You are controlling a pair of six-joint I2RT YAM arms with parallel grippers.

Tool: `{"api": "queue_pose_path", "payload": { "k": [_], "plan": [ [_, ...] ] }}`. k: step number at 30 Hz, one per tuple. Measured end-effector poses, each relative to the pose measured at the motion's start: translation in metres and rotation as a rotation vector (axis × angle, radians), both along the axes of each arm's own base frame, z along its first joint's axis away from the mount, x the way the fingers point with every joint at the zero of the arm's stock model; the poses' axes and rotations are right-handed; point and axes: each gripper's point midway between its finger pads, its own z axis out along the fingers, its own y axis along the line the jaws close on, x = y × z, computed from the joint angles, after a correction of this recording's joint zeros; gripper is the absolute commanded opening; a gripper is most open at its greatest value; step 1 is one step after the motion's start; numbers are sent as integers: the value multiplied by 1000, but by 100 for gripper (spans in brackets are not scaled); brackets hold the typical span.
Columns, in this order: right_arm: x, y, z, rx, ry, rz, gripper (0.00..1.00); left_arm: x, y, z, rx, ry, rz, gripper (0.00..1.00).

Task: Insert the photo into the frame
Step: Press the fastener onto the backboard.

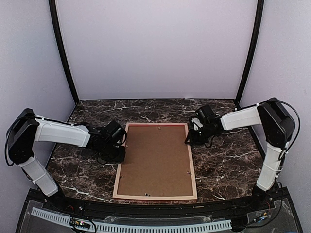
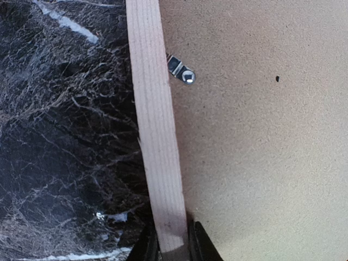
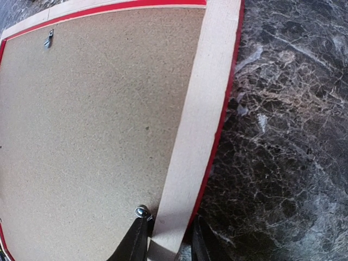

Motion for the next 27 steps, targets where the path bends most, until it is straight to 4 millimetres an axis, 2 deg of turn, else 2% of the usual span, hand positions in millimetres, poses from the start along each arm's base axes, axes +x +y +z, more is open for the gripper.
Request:
{"api": "queue_pose_path", "payload": {
  "k": [8, 18, 23, 27],
  "plan": [
    [4, -3, 1, 41, 22, 0, 25, 0, 0, 0, -3, 0, 4, 18],
    [10, -2, 6, 142, 51, 13, 50, 0, -3, 0, -12, 1, -3, 24],
    [10, -1, 9, 154, 45, 6, 55, 1, -5, 0, -16, -2, -8, 25],
    [-2, -9, 9, 127, 42, -10, 56, 1, -6, -1, -19, -2, -9, 28]
  ]
}}
